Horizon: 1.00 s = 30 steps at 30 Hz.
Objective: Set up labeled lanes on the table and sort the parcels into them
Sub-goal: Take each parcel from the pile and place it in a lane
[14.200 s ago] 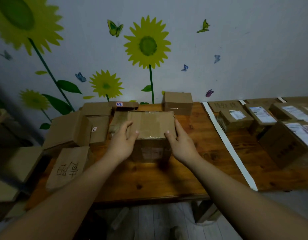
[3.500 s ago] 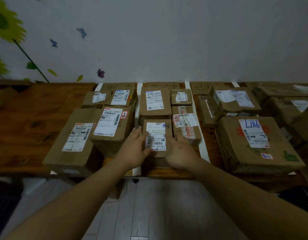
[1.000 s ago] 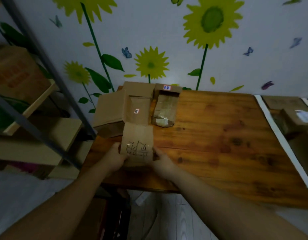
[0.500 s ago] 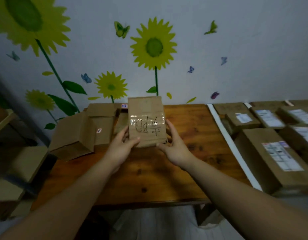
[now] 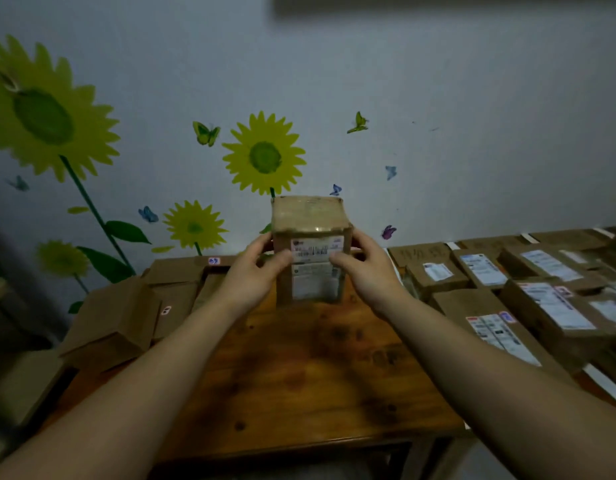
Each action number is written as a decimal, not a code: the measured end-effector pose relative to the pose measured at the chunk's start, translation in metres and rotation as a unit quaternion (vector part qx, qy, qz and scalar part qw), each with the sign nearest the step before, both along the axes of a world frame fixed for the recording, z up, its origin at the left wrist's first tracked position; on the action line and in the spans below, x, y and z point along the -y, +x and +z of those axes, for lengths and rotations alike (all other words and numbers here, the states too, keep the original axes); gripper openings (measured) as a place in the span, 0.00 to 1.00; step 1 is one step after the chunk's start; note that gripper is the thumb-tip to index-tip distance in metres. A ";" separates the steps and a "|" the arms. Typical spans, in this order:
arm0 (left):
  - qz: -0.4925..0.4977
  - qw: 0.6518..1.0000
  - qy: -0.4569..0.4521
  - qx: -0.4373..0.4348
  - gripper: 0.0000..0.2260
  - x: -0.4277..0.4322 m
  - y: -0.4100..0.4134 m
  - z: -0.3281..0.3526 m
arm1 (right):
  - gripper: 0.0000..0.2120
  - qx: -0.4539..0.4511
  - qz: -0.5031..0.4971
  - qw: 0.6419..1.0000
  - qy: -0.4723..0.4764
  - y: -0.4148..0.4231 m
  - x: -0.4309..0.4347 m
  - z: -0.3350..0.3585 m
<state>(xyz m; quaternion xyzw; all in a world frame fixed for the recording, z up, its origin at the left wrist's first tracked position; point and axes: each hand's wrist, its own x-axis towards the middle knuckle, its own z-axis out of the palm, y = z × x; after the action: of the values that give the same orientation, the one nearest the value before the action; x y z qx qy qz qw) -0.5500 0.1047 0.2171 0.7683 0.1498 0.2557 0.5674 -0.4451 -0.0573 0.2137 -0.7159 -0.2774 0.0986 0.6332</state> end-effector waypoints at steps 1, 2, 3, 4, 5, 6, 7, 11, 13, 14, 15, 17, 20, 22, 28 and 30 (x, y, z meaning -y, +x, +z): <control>-0.015 1.000 0.019 -0.012 0.22 -0.001 0.000 0.002 | 0.10 0.017 -0.011 1.000 -0.007 -0.001 0.002 0.003; -0.024 0.999 0.026 -0.019 0.27 -0.001 0.000 0.004 | 0.06 0.028 -0.026 0.999 -0.012 -0.003 0.003 0.007; -0.037 0.999 0.017 -0.017 0.29 -0.001 0.001 0.007 | 0.06 0.034 -0.039 0.999 -0.014 -0.005 0.005 0.010; -0.059 0.998 -0.008 -0.009 0.30 -0.001 0.001 0.009 | 0.07 0.034 -0.048 0.998 -0.009 -0.008 0.007 0.013; -0.087 0.996 -0.034 -0.001 0.30 -0.001 0.003 0.012 | 0.08 0.036 -0.054 0.998 0.002 -0.010 0.010 0.017; -0.105 0.993 -0.050 0.002 0.29 -0.002 0.005 0.015 | 0.09 0.039 -0.056 0.998 0.014 -0.013 0.012 0.021; -0.112 0.992 -0.056 0.004 0.28 -0.003 0.008 0.019 | 0.10 0.043 -0.051 0.998 0.023 -0.015 0.015 0.024; -0.112 0.981 -0.146 0.057 0.18 0.005 0.020 0.025 | 0.26 -0.021 0.033 0.998 0.042 -0.018 0.025 0.027; -0.113 0.978 -0.164 0.064 0.15 0.013 0.025 0.022 | 0.33 -0.064 0.037 0.996 0.053 -0.020 0.031 0.023; -0.125 0.977 -0.164 0.059 0.15 0.018 0.028 0.017 | 0.33 -0.067 0.021 0.996 0.058 -0.023 0.035 0.020; -0.140 0.976 -0.159 0.053 0.15 0.022 0.030 0.011 | 0.33 -0.065 0.001 0.996 0.061 -0.025 0.041 0.015; -0.163 0.974 -0.151 0.051 0.16 0.033 0.033 -0.002 | 0.34 -0.055 -0.034 0.996 0.055 -0.031 0.054 0.006; -0.192 0.968 -0.149 0.066 0.18 0.057 0.039 -0.016 | 0.36 -0.049 -0.078 0.995 0.048 -0.037 0.081 -0.006; -0.217 0.961 -0.155 0.068 0.19 0.077 0.044 -0.023 | 0.37 -0.048 -0.100 0.993 0.041 -0.039 0.104 -0.009; -0.323 0.936 -0.134 -0.045 0.25 0.156 0.075 -0.029 | 0.32 -0.117 -0.205 0.971 0.022 -0.027 0.186 -0.021; -0.347 0.925 -0.119 -0.100 0.32 0.196 0.088 -0.031 | 0.25 -0.148 -0.217 0.964 0.036 -0.016 0.221 -0.025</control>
<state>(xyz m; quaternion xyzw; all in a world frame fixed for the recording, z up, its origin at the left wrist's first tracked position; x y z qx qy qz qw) -0.4620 -0.0915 0.1864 0.7204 -0.0408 -0.0547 0.6902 -0.4608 -0.2786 0.1886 -0.7132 -0.0223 0.0536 0.6986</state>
